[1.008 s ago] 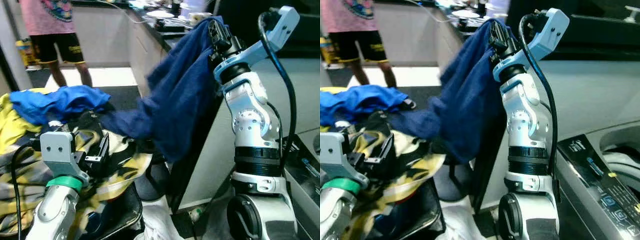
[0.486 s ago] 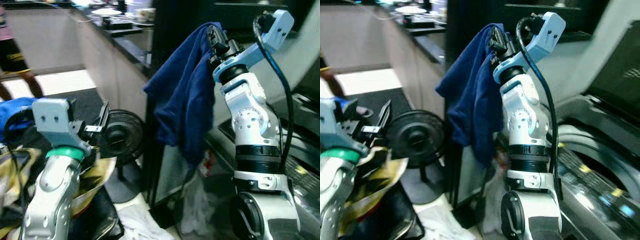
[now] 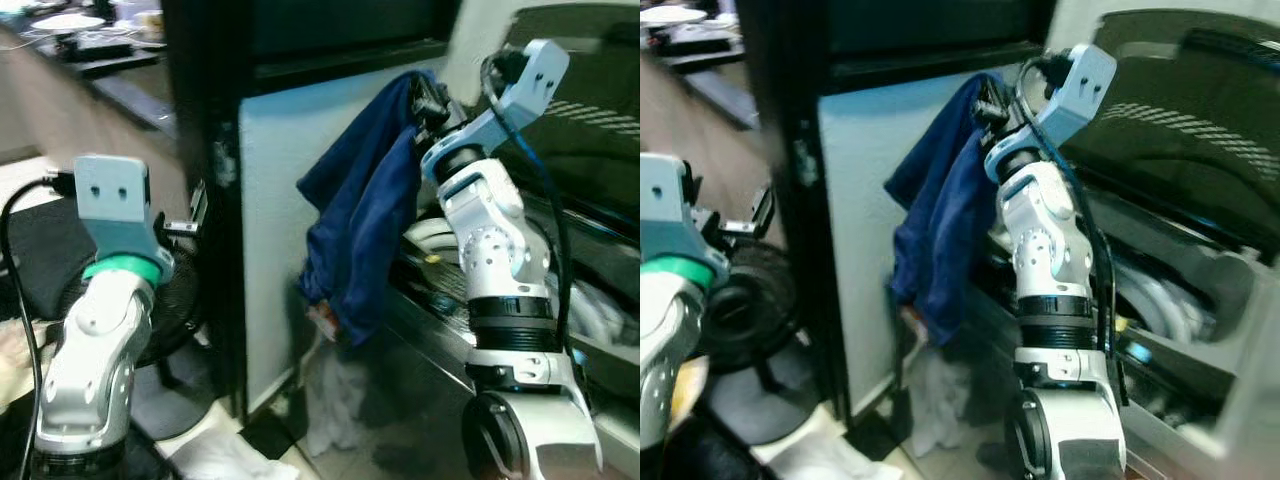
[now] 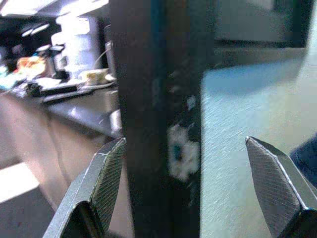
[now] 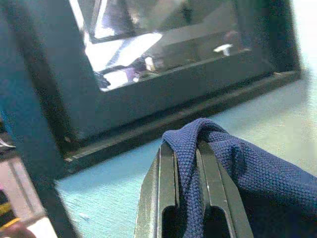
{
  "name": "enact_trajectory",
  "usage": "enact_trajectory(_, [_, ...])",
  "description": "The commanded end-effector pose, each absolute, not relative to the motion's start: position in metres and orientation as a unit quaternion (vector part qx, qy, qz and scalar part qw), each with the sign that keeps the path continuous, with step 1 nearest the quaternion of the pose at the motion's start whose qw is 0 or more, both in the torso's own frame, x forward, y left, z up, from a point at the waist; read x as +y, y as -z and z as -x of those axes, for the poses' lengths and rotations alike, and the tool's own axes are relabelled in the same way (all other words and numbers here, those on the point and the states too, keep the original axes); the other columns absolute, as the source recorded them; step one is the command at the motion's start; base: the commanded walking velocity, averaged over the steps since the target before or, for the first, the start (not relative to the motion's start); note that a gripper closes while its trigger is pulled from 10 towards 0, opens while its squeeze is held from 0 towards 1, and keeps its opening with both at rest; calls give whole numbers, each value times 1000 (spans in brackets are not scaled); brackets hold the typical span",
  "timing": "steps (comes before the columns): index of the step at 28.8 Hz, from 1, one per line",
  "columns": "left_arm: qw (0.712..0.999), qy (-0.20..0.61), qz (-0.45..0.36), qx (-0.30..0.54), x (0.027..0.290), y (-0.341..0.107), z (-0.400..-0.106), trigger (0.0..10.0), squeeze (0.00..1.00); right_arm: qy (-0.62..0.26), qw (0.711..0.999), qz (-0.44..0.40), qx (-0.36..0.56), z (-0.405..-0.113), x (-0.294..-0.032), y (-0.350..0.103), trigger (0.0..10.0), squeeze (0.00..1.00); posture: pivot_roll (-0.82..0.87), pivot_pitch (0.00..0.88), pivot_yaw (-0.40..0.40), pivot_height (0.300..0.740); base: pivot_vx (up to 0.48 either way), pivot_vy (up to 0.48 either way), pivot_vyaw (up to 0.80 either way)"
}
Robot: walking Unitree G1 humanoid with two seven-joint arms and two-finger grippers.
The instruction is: Clothes washing
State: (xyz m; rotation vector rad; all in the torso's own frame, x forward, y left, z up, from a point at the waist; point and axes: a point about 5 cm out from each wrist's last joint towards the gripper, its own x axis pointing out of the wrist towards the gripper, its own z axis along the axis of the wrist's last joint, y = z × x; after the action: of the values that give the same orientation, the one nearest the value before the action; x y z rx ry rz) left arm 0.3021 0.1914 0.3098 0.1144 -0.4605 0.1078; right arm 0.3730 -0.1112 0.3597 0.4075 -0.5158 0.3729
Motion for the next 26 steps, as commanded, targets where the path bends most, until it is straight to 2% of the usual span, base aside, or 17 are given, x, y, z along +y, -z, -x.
enact_trajectory(1, [971,-55,-66,-222,189,-313,-306,10000,0,-181,941,-180,-224,-378,-108,-344,10000,0,110,15,-35,740,0,0,-800])
enact_trajectory(3, [973,-56,-69,-214,188,-319,-310,10000,0,-174,952,-162,-195,-382,-106,-326,10000,0,112,15,-35,740,0,0,-800])
enact_trajectory(9, [967,-84,-52,-237,199,-332,-307,10000,0,-159,961,-152,-167,-385,-110,-309,10000,0,111,9,-30,740,0,0,-800])
enact_trajectory(13, [968,-74,-37,-236,200,-335,-306,10000,0,-157,963,-149,-162,-384,-111,-306,10000,0,111,9,-30,740,0,0,-800])
enact_trajectory(19, [972,-56,-57,-219,204,-324,-299,10000,0,-151,964,-153,-156,-383,-112,-302,10000,0,123,0,-33,740,0,0,-800])
enact_trajectory(26, [972,-51,-63,-220,203,-324,-297,10000,0,-165,954,-178,-178,-379,-109,-317,10000,0,127,0,-35,740,0,0,-800])
